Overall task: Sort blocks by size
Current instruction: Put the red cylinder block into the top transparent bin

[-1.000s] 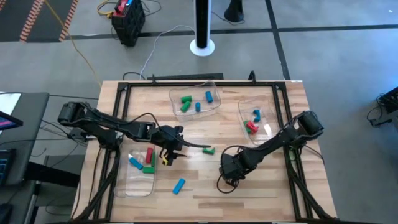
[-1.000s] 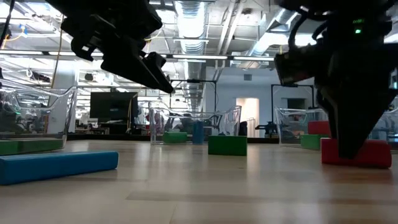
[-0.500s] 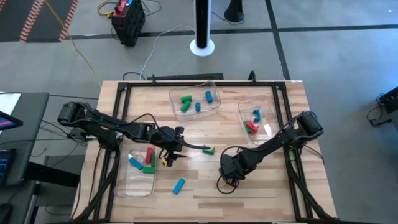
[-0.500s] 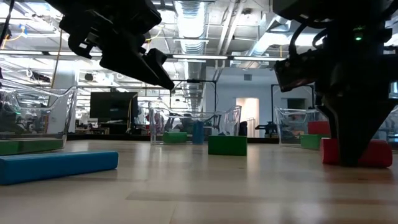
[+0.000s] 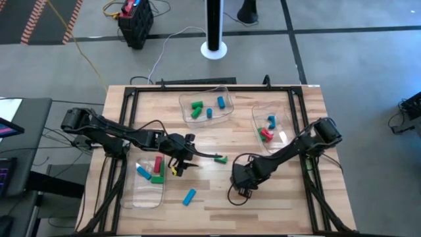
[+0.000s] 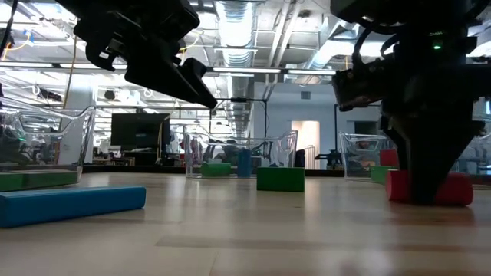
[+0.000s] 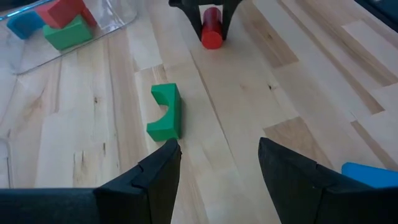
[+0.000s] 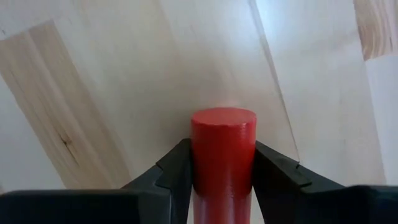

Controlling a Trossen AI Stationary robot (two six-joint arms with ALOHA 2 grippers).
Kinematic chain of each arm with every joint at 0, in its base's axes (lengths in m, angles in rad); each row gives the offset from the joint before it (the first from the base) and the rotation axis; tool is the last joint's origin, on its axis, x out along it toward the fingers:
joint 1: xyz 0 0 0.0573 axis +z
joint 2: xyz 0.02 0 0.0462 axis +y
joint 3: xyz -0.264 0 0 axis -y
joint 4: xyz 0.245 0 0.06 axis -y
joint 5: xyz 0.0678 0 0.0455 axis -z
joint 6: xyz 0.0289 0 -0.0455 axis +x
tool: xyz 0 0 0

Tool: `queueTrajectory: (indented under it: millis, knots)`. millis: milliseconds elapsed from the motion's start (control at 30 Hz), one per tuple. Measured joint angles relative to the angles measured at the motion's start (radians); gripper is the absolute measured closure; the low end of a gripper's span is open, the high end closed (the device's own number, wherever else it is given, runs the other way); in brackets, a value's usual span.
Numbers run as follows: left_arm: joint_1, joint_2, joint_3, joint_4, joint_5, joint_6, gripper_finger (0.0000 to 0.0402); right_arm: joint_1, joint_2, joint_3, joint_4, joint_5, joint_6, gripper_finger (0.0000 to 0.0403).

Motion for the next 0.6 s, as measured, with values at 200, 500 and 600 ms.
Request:
queueTrajectory:
  millis: [200,500,600]
  knots:
    - [0.0,0.0,0.0,0.001,-0.001,0.008,0.0191,-0.005,-0.003,0.0,0.039,0.007,-0.033,0.0237]
    - [0.0,0.0,0.0,0.009,-0.002,0.013,0.0191,-0.024,-0.038,0.0,0.128,0.038,-0.099,0.0237]
    - [0.0,0.0,0.0,0.024,-0.002,0.016,0.0191,-0.031,-0.064,0.0,0.178,0.06,-0.131,0.0237]
